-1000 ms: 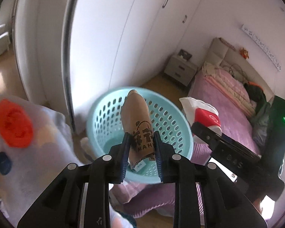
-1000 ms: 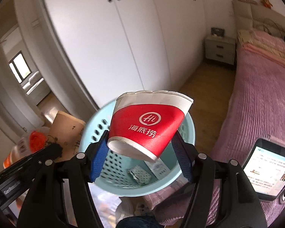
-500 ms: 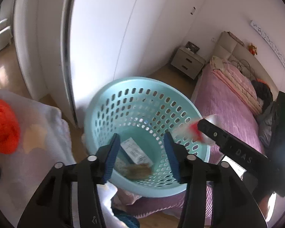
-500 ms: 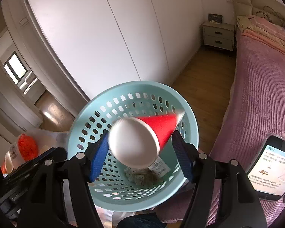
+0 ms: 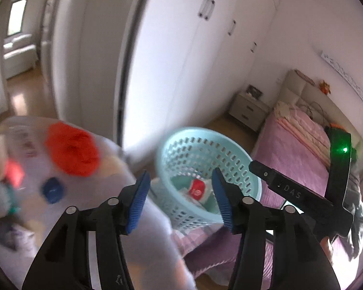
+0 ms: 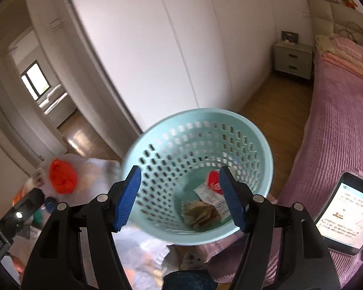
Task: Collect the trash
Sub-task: 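Open both tools to drop the bag and cup into the basket, then grasp the blue milk carton with the left tool while the right tool grasps the clear bottle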
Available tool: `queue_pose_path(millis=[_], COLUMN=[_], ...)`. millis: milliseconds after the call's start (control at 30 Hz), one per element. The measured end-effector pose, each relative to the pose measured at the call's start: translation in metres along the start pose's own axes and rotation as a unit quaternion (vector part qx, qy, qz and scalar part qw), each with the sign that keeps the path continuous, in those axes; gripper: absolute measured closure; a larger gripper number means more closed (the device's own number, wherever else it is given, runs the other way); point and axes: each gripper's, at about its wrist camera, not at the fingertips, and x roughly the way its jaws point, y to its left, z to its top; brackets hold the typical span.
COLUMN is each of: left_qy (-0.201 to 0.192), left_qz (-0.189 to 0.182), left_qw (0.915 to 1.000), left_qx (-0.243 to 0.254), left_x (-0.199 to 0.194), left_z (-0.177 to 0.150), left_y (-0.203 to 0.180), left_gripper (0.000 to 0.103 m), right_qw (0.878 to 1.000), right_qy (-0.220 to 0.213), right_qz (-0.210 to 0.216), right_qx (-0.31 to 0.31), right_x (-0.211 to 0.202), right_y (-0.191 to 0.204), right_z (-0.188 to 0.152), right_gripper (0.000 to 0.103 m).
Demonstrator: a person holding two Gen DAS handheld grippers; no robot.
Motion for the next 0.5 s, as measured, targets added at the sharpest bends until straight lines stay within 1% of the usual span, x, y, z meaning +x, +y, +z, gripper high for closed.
queue_pose_path(millis=[33,133,233,300,400,500], left_qy=[-0.011,-0.037,-0.058,-0.069,-0.081,-0.076], left_qz=[0.009,0.033,0.075,0.104,0.157,0.201], left_qw=[0.9999,0.9987,0.9952,0.9914,0.9822,0.9742], left_qx=[-0.004,-0.014,-0.025,-0.038,-0.064,-0.067], left_x=[-0.013,-0.045,-0.071,-0.086,-0.103,-0.107], left_z=[-0.001,-0.006,-0.013,-0.019,-0.031,-0.042], left_y=[0.005,0.021,0.039,0.054,0.081,0.096], left_gripper=[0.043,0.043,0.042,0.040,0.038,0.038], right_qw=[1.000,0.999,0.998,0.996,0.994,0.992], right_qy=[-0.001,-0.003,0.001,0.006,0.015,0.025], right_qz=[0.005,0.026,0.043,0.057,0.069,0.076], right_qx=[-0.005,-0.028,-0.051,-0.068,-0.087,-0.100], right_x=[-0.003,-0.012,-0.017,-0.018,-0.018,-0.016], right_y=[0.005,0.031,0.058,0.074,0.097,0.112], right_z=[-0.002,-0.010,-0.019,-0.027,-0.039,-0.050], right_gripper=[0.040,0.040,0.040,0.040,0.040,0.040])
